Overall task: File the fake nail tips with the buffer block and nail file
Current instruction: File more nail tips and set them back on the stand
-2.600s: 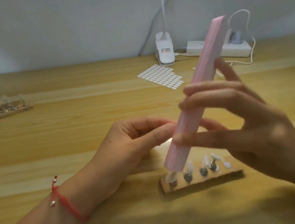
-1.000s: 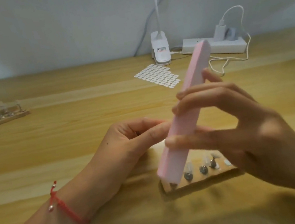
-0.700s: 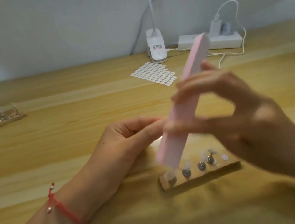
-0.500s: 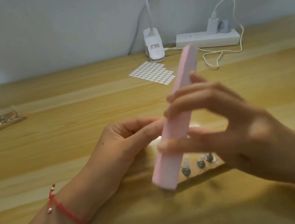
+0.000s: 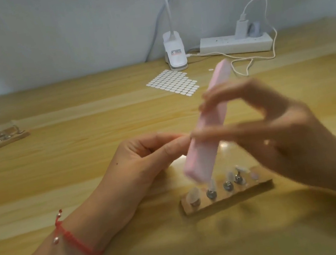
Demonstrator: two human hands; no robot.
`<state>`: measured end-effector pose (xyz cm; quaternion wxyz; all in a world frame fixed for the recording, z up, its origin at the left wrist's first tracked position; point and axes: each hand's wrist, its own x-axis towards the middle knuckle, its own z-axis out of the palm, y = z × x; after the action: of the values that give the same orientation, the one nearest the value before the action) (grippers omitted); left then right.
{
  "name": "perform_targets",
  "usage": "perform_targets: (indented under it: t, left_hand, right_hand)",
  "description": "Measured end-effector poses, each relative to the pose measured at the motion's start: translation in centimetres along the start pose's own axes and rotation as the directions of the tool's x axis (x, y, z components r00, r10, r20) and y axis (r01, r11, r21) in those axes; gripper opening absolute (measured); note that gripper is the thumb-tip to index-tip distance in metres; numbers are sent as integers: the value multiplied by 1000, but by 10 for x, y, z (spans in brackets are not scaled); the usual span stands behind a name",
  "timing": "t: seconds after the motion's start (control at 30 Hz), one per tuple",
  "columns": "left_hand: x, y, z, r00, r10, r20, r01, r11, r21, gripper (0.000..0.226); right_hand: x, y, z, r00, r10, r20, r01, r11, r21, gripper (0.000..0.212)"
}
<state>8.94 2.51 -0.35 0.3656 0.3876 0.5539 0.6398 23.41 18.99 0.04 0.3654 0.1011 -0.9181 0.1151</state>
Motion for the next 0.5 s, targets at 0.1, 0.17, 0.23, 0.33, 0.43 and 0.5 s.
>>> perform_targets:
  t: [0.1, 0.17, 0.23, 0.33, 0.43, 0.5]
  left_hand:
    - [0, -1, -1, 1000, -11, 18, 11, 999, -30, 13]
    - [1, -1, 1, 1000, 20, 6, -20, 1000, 5, 11]
    - [1, 0, 1, 1000, 25, -1, -25, 1000, 4, 10]
    - [1, -2, -1, 1000, -4, 3, 4, 999, -34, 18]
    - [2, -1, 0, 1000, 7, 1, -7, 999, -37, 8]
    - [2, -2, -1, 1000, 2, -8, -2, 1000, -14, 9]
  right_hand:
    - [1, -2, 1, 998, -56, 34, 56, 998, 15, 43]
    - [4, 7, -5, 1000, 24, -15, -24, 1000, -6, 41]
    - [1, 7, -3, 1000, 11, -20, -12, 999, -43, 41]
    - [-1, -5, 2, 988, -144, 50, 148, 985, -85, 45]
    - [4, 8, -6, 999, -48, -7, 47, 991, -124, 45]
    - [1, 7, -4, 999, -46, -2, 46, 992, -115, 48]
